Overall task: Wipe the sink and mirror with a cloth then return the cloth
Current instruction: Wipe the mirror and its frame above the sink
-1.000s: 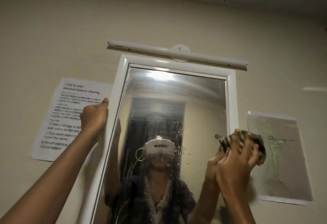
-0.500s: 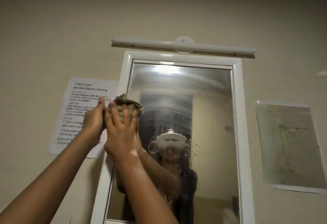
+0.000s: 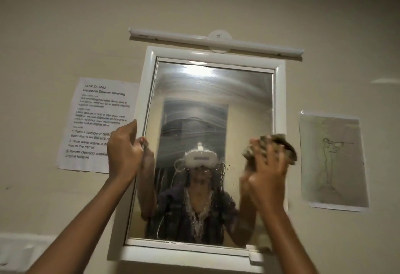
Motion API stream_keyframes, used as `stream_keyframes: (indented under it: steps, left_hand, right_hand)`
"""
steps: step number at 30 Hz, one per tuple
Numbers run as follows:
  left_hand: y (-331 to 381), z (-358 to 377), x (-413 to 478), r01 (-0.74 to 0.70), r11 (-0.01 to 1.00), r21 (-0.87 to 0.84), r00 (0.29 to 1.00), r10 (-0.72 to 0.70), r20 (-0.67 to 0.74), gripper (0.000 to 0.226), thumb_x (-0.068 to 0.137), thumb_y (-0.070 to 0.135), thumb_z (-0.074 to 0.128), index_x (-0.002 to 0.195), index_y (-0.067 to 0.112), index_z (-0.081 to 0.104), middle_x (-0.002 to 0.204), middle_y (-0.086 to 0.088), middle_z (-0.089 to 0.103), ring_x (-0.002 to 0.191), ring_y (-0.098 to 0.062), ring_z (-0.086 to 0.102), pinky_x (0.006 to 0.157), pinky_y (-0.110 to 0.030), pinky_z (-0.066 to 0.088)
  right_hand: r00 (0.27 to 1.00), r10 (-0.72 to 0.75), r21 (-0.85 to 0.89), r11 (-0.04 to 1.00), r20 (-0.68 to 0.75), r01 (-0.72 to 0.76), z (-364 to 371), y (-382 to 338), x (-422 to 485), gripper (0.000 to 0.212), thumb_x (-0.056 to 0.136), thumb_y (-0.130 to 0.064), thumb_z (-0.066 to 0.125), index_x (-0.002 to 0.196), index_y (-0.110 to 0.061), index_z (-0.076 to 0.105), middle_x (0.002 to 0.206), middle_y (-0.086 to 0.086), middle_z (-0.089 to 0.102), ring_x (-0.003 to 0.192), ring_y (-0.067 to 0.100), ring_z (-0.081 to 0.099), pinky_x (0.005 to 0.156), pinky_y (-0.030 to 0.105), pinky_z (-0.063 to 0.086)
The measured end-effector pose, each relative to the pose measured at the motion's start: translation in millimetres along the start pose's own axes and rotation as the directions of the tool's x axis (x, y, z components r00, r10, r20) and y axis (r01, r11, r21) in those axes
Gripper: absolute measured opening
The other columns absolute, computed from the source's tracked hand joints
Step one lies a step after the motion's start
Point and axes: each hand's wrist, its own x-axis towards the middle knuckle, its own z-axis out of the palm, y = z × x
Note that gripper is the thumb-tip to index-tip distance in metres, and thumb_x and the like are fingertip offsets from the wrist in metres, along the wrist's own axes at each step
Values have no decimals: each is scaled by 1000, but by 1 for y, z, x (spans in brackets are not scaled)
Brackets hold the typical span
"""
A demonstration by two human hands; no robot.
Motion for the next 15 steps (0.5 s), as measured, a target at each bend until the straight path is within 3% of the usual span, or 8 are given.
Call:
stream_keyframes:
  steps: [2,4,8,12,15]
  left_hand:
    - [2,4,-7,-77,997,3,996,77,38,46,79,-7,61,124,1,55,125,-16,62,121,-28,52,101,-27,38]
    - [2,9,-13,-109,994,10,991,108,77,44,82,-8,56,124,3,55,128,-13,60,130,-24,45,107,-25,31]
    - [-3,8,-16,-132,991,30,986,128,104,43,85,-4,54,126,6,54,132,-9,59,134,-20,40,109,-19,21]
    - [-1,1,-12,-142,990,1,981,140,131,37,89,7,52,125,7,56,131,-9,59,133,-21,41,108,-22,23]
    - [-1,-2,-12,-135,990,-38,976,140,167,35,91,12,52,125,7,56,132,-13,58,132,-24,41,107,-29,28]
  right_hand:
    - [995,102,-23,995,-13,-102,-12,19,-21,72,73,-30,16,142,-25,36,154,8,24,139,38,13,111,59,22]
    - [988,157,-14,988,-3,-157,-9,24,-54,72,73,-30,14,140,-21,39,153,12,27,137,44,16,110,60,22]
    - [967,253,-93,963,-15,-254,19,11,-107,60,82,-21,31,141,-16,35,150,18,29,130,48,22,105,64,24]
    - [911,411,34,911,-17,-411,41,-29,-96,67,86,-24,48,146,-23,18,155,13,17,135,41,8,105,65,19]
    - [951,310,63,949,-13,-309,46,-74,-72,73,86,-24,54,148,-22,15,156,10,12,137,41,5,107,59,13]
